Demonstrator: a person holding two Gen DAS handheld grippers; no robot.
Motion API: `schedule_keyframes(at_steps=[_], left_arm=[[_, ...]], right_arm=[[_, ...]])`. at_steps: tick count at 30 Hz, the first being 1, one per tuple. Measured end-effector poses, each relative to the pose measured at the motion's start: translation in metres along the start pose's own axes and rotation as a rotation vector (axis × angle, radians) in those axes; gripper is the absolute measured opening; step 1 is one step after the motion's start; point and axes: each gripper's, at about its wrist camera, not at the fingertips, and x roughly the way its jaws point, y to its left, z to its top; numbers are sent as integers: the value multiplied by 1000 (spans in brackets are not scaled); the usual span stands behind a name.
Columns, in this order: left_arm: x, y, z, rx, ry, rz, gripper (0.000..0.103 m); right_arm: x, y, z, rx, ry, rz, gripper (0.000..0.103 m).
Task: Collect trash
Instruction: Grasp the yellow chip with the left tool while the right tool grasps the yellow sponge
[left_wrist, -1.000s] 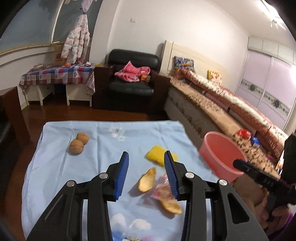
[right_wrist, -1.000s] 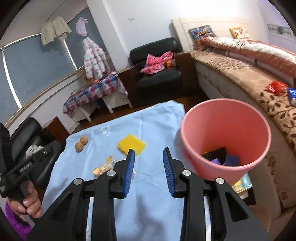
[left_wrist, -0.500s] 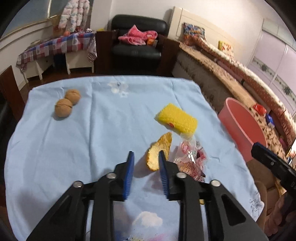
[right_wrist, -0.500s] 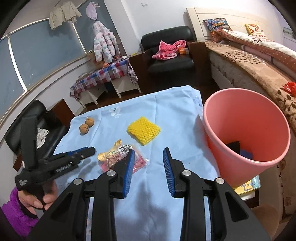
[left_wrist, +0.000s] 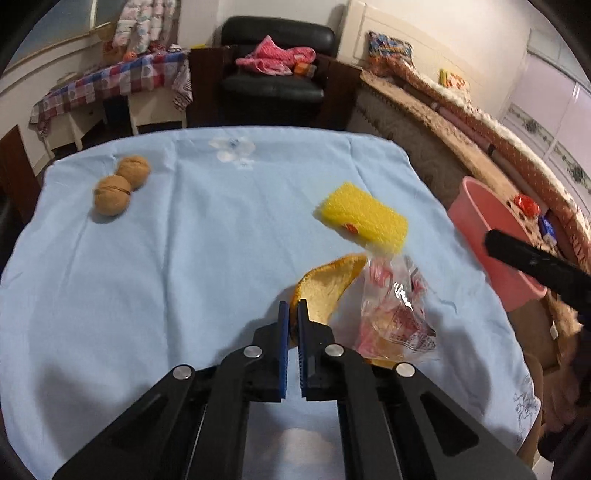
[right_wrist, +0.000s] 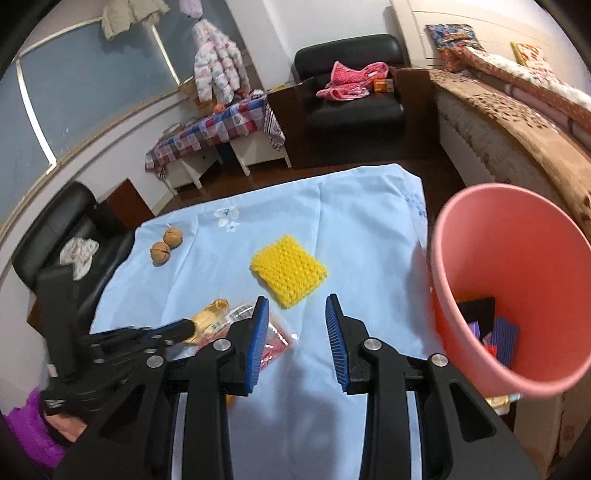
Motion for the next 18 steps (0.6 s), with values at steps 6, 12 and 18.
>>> schedule_keyframes(at_steps=[6,12,18], left_arm=[[-22,32,8,-98,-56,9,3],[-29,46,8,-127,-73,0,3],[-27,50,4,-139,-64,-16,3]], right_arm=[[39,8,19,-46,58,-1,32],[81,10,35,-85,112,-27,32],[104,9,40,-115,153,-95,33]])
